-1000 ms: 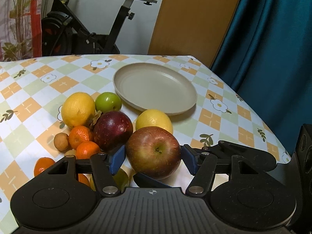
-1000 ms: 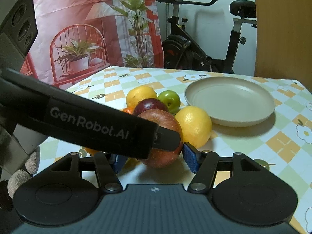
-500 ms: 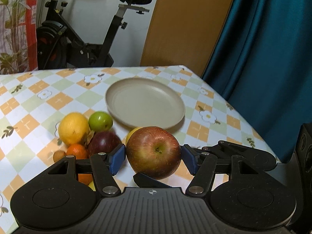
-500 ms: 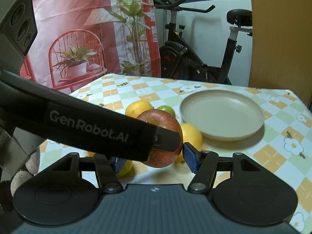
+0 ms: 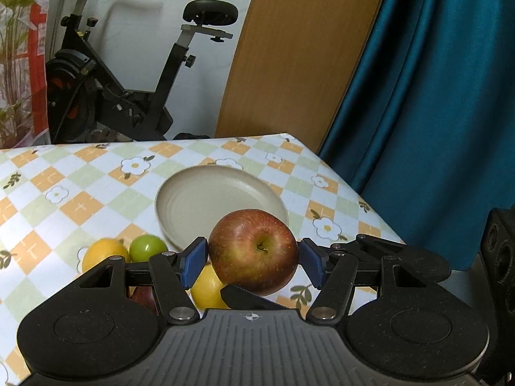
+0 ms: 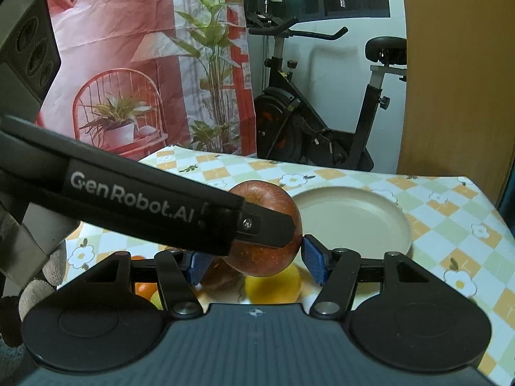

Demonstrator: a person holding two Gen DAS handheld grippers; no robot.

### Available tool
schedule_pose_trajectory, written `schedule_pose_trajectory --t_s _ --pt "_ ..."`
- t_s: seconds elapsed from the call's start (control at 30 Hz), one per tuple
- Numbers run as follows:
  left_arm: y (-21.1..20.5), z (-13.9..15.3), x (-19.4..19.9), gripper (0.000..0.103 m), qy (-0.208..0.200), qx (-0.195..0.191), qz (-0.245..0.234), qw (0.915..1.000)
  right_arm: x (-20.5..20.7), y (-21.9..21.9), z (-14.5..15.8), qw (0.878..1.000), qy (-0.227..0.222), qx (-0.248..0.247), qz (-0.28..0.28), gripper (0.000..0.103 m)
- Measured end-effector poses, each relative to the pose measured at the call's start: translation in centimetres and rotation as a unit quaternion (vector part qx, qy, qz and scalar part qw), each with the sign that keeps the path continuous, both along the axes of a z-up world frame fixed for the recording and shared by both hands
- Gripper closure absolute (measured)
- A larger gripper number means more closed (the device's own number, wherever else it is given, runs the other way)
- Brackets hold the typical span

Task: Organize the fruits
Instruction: 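Carry the red apple with the left gripper over the beige plate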

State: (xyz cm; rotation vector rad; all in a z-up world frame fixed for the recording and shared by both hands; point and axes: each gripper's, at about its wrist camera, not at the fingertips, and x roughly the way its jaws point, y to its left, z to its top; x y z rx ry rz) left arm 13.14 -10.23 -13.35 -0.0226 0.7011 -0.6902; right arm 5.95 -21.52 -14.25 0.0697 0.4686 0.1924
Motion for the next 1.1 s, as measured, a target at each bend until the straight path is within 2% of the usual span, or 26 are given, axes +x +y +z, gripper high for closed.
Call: schedule_pose_trajectory --t_s 0.63,1.1 --pt "-2.1 -0.1 4.2 0.038 0.009 0.014 -0.022 0.9996 3.6 -3.5 0.1 1.0 0.002 0.023 -0.011 0.04" --pt "-3.4 -3.2 10.6 0.037 0.072 0.04 0.011 0.9966 9.9 -5.6 -2.9 0.998 0.043 0.046 0.006 0.04"
